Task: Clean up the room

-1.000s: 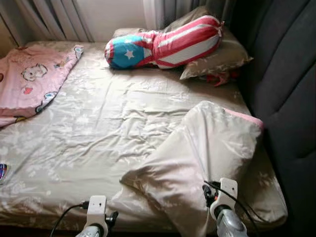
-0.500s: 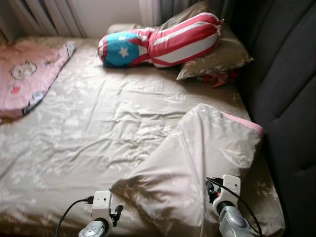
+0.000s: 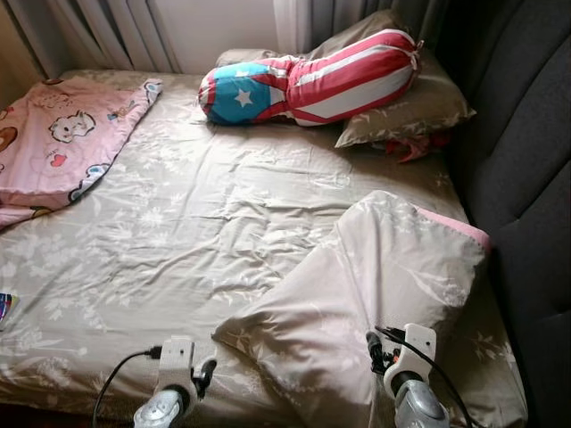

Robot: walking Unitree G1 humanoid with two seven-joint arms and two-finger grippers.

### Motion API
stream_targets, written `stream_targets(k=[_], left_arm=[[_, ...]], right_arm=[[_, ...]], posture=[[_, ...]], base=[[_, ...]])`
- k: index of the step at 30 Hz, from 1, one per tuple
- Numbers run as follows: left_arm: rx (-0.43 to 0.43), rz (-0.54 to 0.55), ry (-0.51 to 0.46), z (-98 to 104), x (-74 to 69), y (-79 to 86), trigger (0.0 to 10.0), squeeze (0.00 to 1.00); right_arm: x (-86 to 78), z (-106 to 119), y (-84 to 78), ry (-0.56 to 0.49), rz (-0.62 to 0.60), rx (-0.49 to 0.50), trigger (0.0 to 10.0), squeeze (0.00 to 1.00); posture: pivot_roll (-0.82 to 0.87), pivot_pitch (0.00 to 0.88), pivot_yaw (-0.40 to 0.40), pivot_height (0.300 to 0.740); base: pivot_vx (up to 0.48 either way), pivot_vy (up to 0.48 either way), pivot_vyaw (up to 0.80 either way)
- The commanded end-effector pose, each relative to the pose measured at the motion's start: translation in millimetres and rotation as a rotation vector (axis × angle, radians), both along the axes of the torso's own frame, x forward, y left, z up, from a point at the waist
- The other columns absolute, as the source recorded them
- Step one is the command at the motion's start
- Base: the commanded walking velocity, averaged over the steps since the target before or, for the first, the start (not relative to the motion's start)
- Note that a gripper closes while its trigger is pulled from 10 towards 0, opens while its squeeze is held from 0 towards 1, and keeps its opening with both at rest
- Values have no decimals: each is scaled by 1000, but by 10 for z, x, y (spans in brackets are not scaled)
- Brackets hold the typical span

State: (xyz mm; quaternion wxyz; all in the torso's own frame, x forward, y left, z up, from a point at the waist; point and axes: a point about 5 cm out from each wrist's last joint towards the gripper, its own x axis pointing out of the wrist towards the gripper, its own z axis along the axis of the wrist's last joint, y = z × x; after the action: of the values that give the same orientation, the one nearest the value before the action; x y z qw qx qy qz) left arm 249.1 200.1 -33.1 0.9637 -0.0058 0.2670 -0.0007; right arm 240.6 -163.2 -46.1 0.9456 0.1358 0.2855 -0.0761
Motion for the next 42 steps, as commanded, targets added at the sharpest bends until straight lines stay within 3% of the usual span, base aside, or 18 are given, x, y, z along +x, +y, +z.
stream_targets(k=[1,2,3,7,11,14,21,42], left_arm=[[-9,14,-25,41,27,67,10000,0],[-9,14,-25,41,27,67,10000,0],[-13,8,-63,112,107,68,10000,0],[-23,-8,-138,248,249,40,10000,0],[-22,-29,-165,289,294,-9,10000,0],[-28,-39,-184,302,306,-63,10000,0],[-11,-35,-150,232,234,-37,10000,0],[-1,-57,-165,265,269,-55,10000,0]], right_arm=[[-80,-59,-6,31,-18,17,10000,137],[-80,-59,-6,31,-18,17,10000,137],[-66,-43,7,13,12,-1,10000,0],[-36,-15,63,-11,79,-38,10000,0],[-39,-17,58,-11,71,-35,10000,0],[-54,-27,45,-4,74,-47,10000,0],[-69,-37,17,6,63,-66,10000,0],[0,8,27,-12,15,-36,10000,0]], posture=[[42,142,1,740],[42,142,1,740],[42,142,3,740],[32,136,7,736],[33,134,5,716],[33,136,0,691],[37,149,-4,691],[41,164,0,671]], base=[[0,0,0],[0,0,0],[0,0,0],[0,0,0],[0,0,0],[0,0,0],[0,0,0],[0,0,0]])
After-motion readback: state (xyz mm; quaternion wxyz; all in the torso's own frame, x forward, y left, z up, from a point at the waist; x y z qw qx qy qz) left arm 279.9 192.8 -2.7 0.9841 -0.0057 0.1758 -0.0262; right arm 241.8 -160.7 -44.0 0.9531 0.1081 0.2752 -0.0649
